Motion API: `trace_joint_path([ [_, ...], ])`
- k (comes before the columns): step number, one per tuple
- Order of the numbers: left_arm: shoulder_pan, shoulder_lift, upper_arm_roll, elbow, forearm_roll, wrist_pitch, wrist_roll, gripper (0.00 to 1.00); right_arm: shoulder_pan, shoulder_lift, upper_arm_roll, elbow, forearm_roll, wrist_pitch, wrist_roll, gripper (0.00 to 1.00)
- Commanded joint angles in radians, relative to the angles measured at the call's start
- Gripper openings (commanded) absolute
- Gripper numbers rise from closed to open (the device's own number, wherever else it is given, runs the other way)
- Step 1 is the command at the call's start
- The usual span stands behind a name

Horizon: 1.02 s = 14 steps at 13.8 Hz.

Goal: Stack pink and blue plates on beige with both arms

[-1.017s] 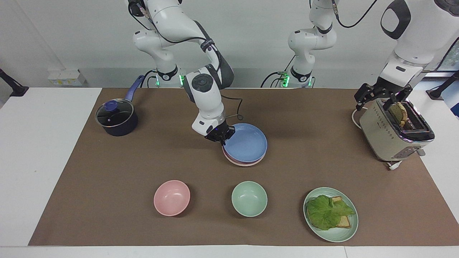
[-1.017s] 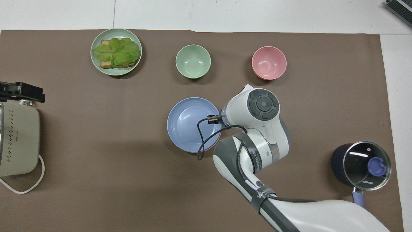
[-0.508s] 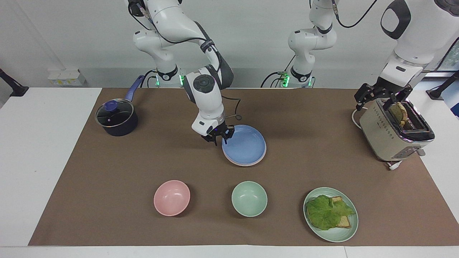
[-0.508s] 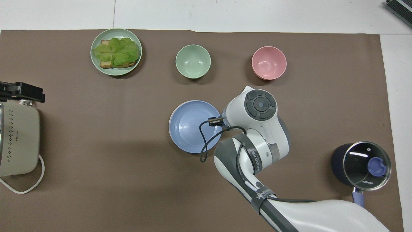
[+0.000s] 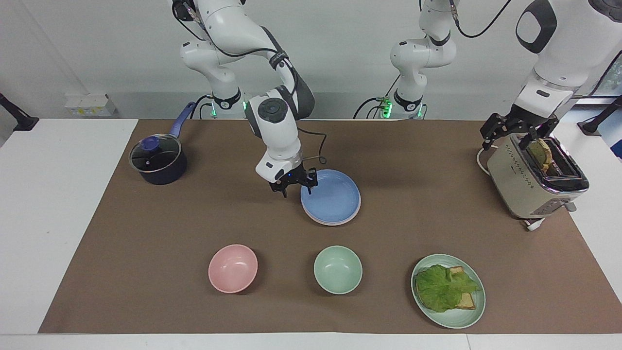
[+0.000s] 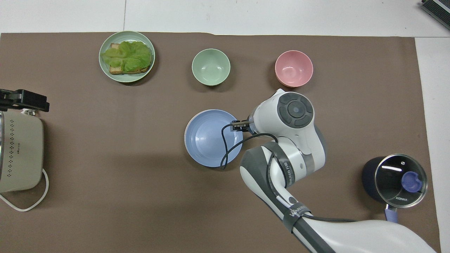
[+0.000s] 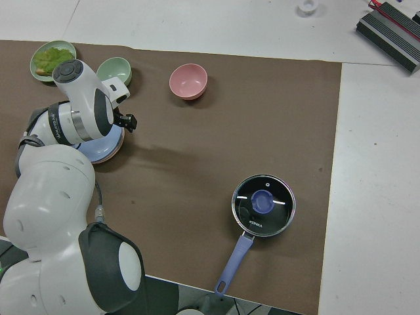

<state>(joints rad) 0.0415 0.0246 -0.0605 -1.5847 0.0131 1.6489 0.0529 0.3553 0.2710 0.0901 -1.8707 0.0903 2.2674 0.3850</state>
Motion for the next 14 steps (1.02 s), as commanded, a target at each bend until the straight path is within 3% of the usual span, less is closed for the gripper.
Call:
trace_joint_path([
  [1, 0.006, -0.009, -0.005, 0.003, 0.013, -0.018, 0.005, 1.0, -0.099, -0.094, 0.007, -0.036, -0.032, -0.052, 0.017, 0.89],
  [3, 0.006, -0.011, -0.005, 0.002, 0.013, -0.02, 0.005, 1.0, -0.16, -0.149, 0.007, -0.063, -0.032, -0.06, 0.009, 1.0],
  [7, 0.006, -0.011, -0.005, 0.002, 0.013, -0.02, 0.005, 1.0, -0.262, -0.234, 0.007, -0.067, -0.032, -0.124, -0.058, 1.0],
  [14, 0.006, -0.011, -0.005, 0.002, 0.013, -0.018, 0.005, 1.0, -0.332, -0.259, 0.0, 0.197, -0.115, -0.494, -0.147, 1.0],
])
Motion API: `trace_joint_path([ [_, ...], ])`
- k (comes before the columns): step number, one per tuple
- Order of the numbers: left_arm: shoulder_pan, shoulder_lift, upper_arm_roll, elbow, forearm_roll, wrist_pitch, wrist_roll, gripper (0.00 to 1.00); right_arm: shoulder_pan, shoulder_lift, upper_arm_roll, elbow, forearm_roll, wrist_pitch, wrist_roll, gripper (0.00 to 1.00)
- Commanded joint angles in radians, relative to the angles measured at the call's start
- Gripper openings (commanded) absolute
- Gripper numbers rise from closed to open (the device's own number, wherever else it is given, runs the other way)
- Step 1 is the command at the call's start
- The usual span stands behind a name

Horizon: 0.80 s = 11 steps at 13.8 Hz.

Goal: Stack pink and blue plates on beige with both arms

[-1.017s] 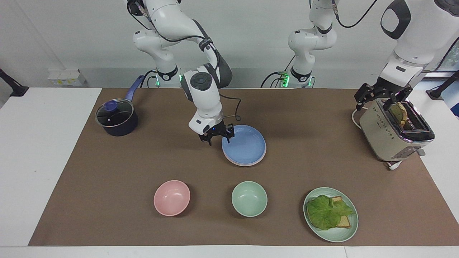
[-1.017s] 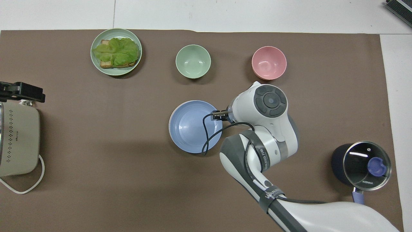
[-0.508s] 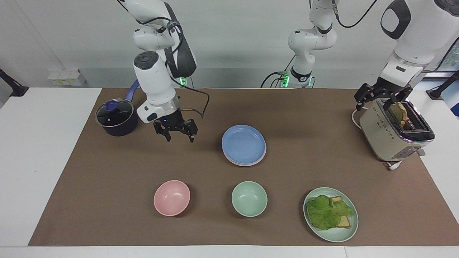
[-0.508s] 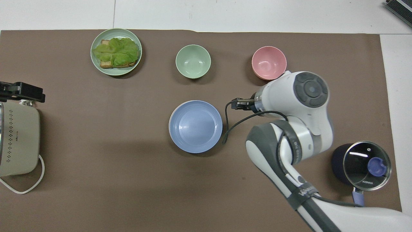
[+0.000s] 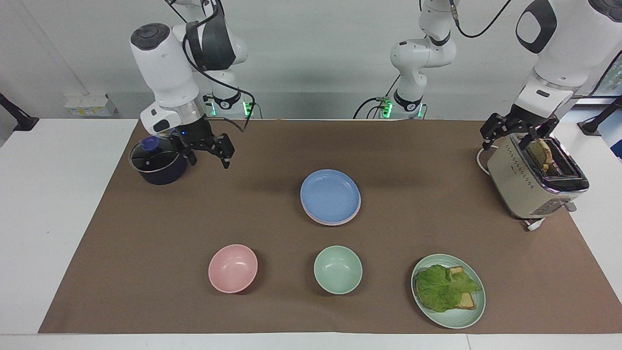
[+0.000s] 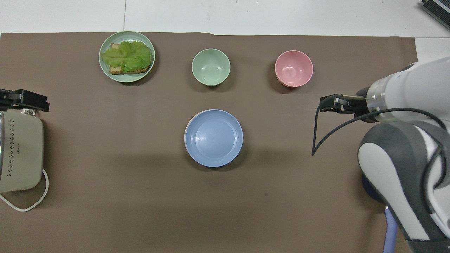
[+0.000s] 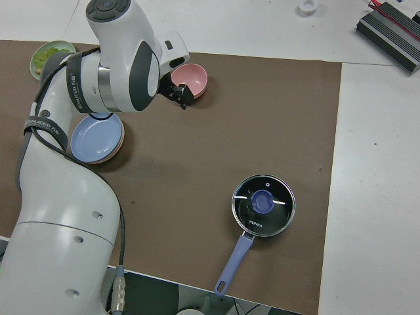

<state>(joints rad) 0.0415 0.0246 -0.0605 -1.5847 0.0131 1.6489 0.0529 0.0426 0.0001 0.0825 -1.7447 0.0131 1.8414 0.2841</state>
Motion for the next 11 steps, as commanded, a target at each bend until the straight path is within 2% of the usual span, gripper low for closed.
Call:
trace_joint_path([
  [1, 0.006, -0.011, -0.005, 0.002, 0.013, -0.018, 0.005, 1.0, -0.021, 0.015, 0.002, 0.118, -0.047, -0.105, -0.052, 1.0],
  [3, 0.006, -0.011, -0.005, 0.002, 0.013, -0.018, 0.005, 1.0, -0.023, 0.028, -0.004, 0.171, -0.044, -0.206, -0.054, 1.0],
  [6, 0.006, -0.011, -0.005, 0.002, 0.013, -0.018, 0.005, 1.0, -0.023, 0.017, -0.027, 0.194, -0.047, -0.272, -0.084, 1.0],
  [11, 0.006, -0.011, -0.005, 0.002, 0.013, -0.02, 0.005, 1.0, -0.016, -0.015, -0.047, 0.18, -0.028, -0.292, -0.126, 1.0],
])
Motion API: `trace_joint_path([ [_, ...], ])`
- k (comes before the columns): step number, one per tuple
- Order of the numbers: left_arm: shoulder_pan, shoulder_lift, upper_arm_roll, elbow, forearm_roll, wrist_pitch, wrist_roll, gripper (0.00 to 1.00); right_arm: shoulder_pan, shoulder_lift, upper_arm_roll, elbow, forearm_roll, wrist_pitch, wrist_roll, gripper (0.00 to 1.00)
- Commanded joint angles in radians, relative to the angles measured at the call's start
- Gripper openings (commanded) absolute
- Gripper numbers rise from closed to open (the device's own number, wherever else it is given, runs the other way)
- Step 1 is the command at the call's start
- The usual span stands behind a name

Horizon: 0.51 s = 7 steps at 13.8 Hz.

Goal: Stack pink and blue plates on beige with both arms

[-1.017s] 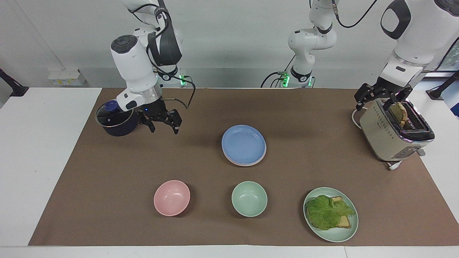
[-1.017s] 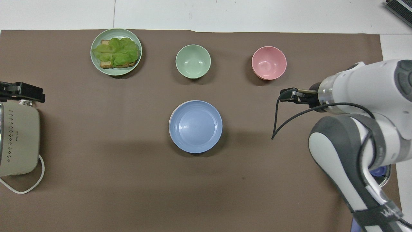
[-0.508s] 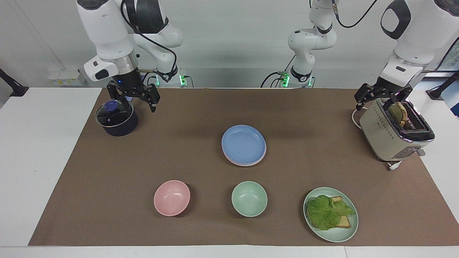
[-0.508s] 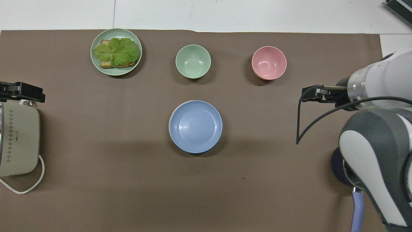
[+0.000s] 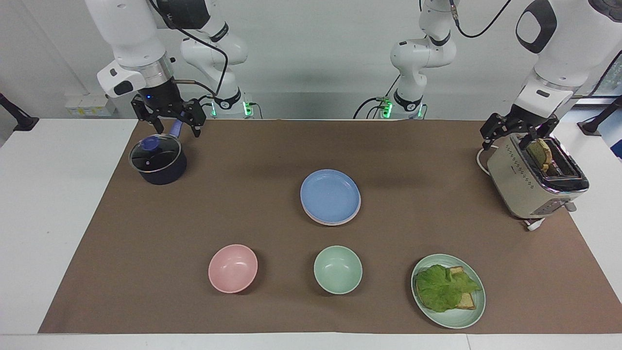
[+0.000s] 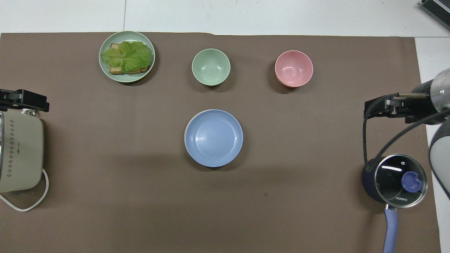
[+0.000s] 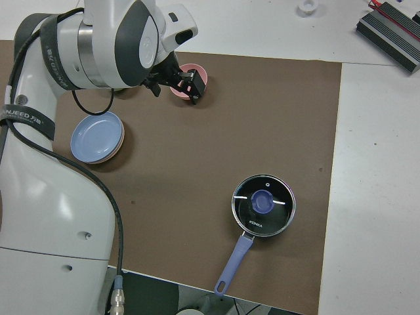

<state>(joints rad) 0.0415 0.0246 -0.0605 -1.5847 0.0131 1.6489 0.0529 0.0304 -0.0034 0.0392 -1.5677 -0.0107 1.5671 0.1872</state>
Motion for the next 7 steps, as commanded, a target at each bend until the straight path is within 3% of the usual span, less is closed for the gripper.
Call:
trace_joint_path([
  [1, 0.006, -0.009, -0.005, 0.002, 0.013, -0.018, 0.005, 1.0, -0.004, -0.015, -0.004, -0.008, -0.002, -0.012, -0.026, 1.0],
  [7, 0.006, -0.009, -0.005, 0.002, 0.013, -0.018, 0.005, 1.0, -0.003, -0.032, -0.002, -0.031, 0.0, -0.004, -0.031, 1.0],
])
